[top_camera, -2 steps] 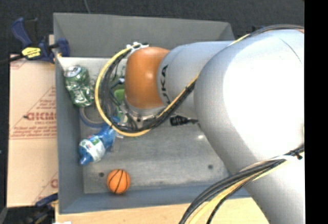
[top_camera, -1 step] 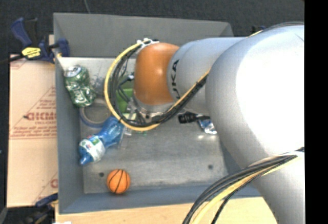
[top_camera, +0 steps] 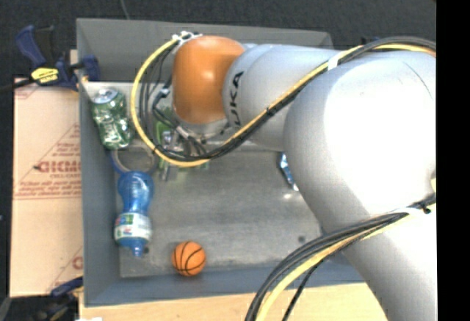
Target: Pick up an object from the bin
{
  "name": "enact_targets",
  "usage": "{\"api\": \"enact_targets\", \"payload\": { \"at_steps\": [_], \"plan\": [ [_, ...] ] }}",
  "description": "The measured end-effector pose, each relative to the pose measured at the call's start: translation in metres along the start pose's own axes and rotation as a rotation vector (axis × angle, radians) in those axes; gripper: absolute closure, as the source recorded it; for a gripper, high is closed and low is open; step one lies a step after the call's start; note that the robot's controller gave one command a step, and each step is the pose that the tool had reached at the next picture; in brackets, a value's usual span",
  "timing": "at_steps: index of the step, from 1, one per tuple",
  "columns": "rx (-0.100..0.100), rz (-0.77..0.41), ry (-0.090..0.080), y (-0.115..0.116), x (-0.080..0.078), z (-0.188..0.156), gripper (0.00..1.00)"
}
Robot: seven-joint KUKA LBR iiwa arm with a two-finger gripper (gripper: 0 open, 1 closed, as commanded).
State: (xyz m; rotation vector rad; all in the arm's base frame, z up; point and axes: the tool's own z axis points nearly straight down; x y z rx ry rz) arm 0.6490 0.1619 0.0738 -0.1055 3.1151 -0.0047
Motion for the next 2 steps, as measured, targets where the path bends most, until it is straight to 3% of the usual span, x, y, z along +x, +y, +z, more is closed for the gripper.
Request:
{"api": "enact_targets", "payload": {
  "at_steps": [2],
  "plan": [
    [-0.004,-0.022,0.002,-0.0049,0.0001,-0.0003,1.00]
  ]
}}
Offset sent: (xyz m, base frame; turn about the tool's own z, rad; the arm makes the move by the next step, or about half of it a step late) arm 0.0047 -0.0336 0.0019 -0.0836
